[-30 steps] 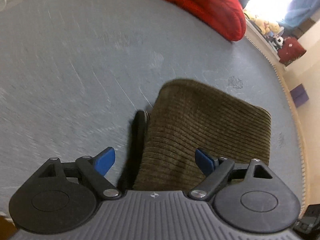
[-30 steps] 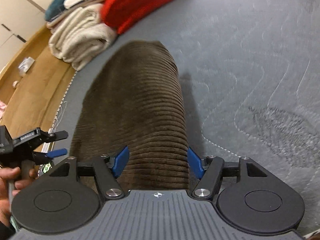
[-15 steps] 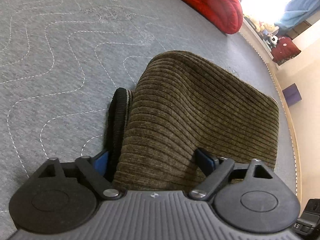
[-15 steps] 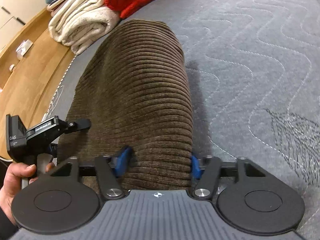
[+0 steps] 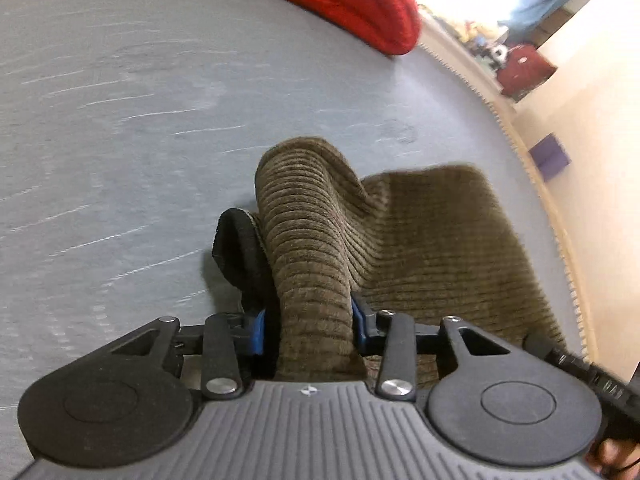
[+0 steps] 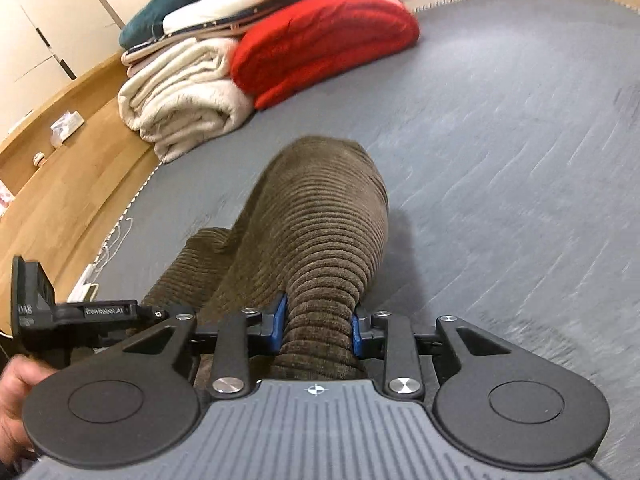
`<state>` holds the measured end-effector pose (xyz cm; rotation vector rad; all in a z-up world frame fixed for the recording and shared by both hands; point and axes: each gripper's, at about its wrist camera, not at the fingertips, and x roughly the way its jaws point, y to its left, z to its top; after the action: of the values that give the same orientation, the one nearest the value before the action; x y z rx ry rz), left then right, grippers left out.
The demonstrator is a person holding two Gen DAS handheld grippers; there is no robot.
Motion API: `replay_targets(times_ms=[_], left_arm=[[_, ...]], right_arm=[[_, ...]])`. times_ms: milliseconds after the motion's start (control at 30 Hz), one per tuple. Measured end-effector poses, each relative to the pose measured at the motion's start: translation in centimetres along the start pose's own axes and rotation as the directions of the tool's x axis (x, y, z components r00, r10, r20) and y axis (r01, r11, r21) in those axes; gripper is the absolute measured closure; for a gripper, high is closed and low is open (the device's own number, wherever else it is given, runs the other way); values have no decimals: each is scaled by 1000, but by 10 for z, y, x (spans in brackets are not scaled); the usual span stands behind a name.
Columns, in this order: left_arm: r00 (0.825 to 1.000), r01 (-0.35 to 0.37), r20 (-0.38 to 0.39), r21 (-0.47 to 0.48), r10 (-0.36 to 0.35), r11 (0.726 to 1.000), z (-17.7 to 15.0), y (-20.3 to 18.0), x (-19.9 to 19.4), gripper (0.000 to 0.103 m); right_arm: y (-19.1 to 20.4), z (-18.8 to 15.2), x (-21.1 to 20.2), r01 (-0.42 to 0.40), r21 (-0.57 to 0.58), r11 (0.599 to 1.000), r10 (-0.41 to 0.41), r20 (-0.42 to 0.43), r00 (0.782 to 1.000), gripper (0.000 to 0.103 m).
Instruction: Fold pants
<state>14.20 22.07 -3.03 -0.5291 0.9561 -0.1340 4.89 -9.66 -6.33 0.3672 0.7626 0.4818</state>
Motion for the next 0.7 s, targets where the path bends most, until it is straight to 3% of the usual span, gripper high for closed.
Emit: replay_targets(times_ms=[100, 200, 267, 333, 367, 433, 467, 500, 533, 567, 600, 633, 700], left_arm=[[997, 69, 37, -27, -68, 997, -7, -23, 15, 60], [991, 111, 60, 112, -118, 988, -17, -65, 26, 62], [976, 177, 90, 188, -197, 966, -22, -87, 26, 62], [959, 247, 90, 197, -269, 949, -27, -97, 33, 60], [958, 260, 69, 194, -277, 946, -28, -100, 41, 53], [980, 190, 11, 225, -198, 956, -32, -110, 61, 47], [991, 122, 19, 257, -131, 959, -35, -113, 67, 47], [997, 48, 37, 297, -62, 954, -40, -115, 70, 39], [998, 31, 49, 314, -49, 949, -42, -115, 70, 31], [996, 20, 75, 311, -46, 950, -44, -114, 65, 31], [994, 11, 99, 310, -44, 951, -45, -113, 59, 31], [990, 8, 132, 311, -51, 950, -47, -113, 51, 34], [979, 34, 179, 309, -93, 951, -51, -111, 35, 36]], right_arm=[[-14, 5, -20, 36, -14, 999, -35, 48, 998, 73], [-35, 10, -43, 78, -1, 997, -77, 110, 991, 73], [-51, 13, -60, 99, 18, 995, -100, 163, 982, 73], [-70, 14, -78, 123, 66, 990, -135, 220, 966, 73], [-79, 13, -85, 136, 80, 987, -152, 241, 958, 73], [-96, 7, -85, 210, 76, 975, -222, 226, 948, 66], [-106, 2, -81, 267, 73, 961, -276, 189, 942, 65], [-117, -2, -74, 334, 83, 939, -342, 120, 932, 66], [-130, -7, -68, 413, 102, 905, -419, 49, 907, 65], [-141, -13, -69, 489, 131, 863, -494, 9, 869, 65], [-152, -18, -76, 524, 187, 831, -534, 2, 846, 65], [-162, -21, -86, 506, 258, 823, -527, 13, 850, 65], [-166, -21, -104, 428, 315, 847, -469, 65, 881, 65]])
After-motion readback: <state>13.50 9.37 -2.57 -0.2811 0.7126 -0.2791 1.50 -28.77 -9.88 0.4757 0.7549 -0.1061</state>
